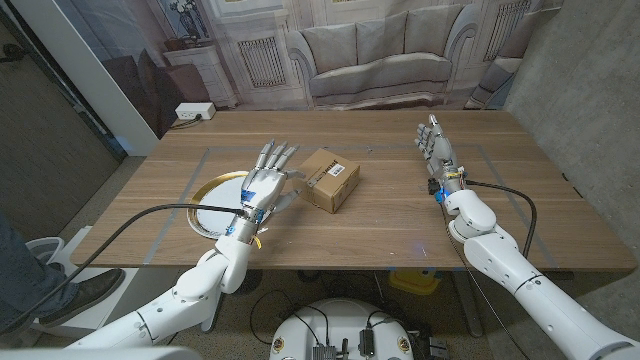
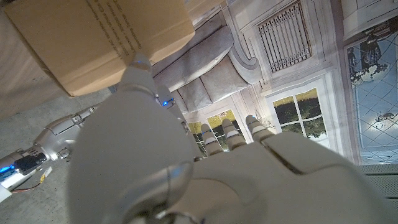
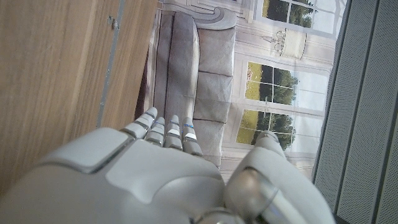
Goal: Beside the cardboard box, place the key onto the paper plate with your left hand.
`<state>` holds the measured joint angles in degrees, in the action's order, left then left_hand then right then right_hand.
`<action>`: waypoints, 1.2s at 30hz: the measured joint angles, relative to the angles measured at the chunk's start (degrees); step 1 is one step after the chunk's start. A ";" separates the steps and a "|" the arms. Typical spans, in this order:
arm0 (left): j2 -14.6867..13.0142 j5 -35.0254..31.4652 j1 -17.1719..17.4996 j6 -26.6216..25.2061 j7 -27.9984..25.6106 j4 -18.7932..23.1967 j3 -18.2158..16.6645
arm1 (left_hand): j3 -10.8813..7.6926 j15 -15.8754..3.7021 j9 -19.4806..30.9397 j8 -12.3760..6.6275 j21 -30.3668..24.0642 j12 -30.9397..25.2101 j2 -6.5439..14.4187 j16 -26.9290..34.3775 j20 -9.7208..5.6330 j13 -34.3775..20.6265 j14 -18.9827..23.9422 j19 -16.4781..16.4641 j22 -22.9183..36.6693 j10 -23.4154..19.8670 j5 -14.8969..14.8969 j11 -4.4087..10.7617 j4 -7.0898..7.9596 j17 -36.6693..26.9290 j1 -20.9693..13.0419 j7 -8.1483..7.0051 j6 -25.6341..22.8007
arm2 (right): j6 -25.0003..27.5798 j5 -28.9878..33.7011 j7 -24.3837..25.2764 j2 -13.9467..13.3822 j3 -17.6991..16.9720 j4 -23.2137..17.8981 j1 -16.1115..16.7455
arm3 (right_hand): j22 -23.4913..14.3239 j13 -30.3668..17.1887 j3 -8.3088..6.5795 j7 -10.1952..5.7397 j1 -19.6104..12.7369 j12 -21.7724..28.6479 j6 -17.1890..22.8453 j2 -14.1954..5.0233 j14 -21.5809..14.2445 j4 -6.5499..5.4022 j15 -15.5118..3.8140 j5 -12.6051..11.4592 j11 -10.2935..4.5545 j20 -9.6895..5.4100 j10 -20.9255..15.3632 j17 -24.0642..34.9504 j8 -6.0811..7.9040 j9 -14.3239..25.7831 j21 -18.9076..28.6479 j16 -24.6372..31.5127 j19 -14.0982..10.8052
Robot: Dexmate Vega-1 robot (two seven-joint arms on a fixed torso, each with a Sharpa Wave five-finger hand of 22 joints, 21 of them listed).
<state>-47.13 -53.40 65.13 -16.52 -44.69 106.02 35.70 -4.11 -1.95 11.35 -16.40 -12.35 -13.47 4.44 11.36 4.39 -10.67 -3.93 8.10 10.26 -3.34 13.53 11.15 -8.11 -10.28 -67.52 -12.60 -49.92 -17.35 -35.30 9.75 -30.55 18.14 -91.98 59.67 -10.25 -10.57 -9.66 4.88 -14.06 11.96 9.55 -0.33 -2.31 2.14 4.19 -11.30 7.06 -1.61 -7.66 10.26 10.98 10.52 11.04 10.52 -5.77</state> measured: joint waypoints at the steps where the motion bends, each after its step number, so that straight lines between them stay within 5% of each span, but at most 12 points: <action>1: 0.09 0.09 -0.12 0.08 -0.05 -0.20 0.11 | 0.00 0.00 0.00 0.00 0.00 0.00 0.00 0.00 0.00 0.00 0.00 0.00 0.00 0.00 -0.01 0.00 0.00 0.00 0.00 -0.09 -0.09 | 0.07 0.00 0.02 -0.03 -0.01 -0.05 0.04 | 0.00 -0.01 0.00 0.00 0.01 0.00 0.00 -0.01 0.00 0.00 0.00 0.00 0.00 0.00 0.00 0.00 0.00 0.00 0.00 0.00 0.00; 36: 1.18 1.51 -2.77 0.59 1.79 -2.07 2.46 | 0.55 -0.13 -0.02 0.35 0.36 0.85 0.00 -0.01 0.00 -0.13 0.49 0.01 0.00 -0.29 -0.62 0.31 0.87 -0.10 0.01 0.02 -0.60 | 0.80 -0.44 -0.11 -0.30 -0.14 -0.05 0.23 | 0.00 -0.01 0.41 0.02 0.22 0.00 -0.02 -0.22 0.00 0.41 0.00 0.00 0.00 0.00 0.01 -0.01 0.00 0.00 0.00 0.00 0.00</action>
<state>-45.95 -51.89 62.36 -15.93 -42.90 103.96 38.16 -3.56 -2.08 11.33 -16.05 -11.99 -12.62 4.44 11.35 4.40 -10.80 -3.44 8.12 10.25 -3.63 12.91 11.46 -7.25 -10.38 -67.51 -12.58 -50.51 -16.55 -35.75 9.64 -30.85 18.00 -92.03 59.90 -10.25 -10.58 -9.25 4.90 -13.84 11.96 9.53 -0.55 -2.31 2.55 4.19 -11.30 7.06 -1.62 -7.65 10.25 10.98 10.52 11.04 10.52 -5.77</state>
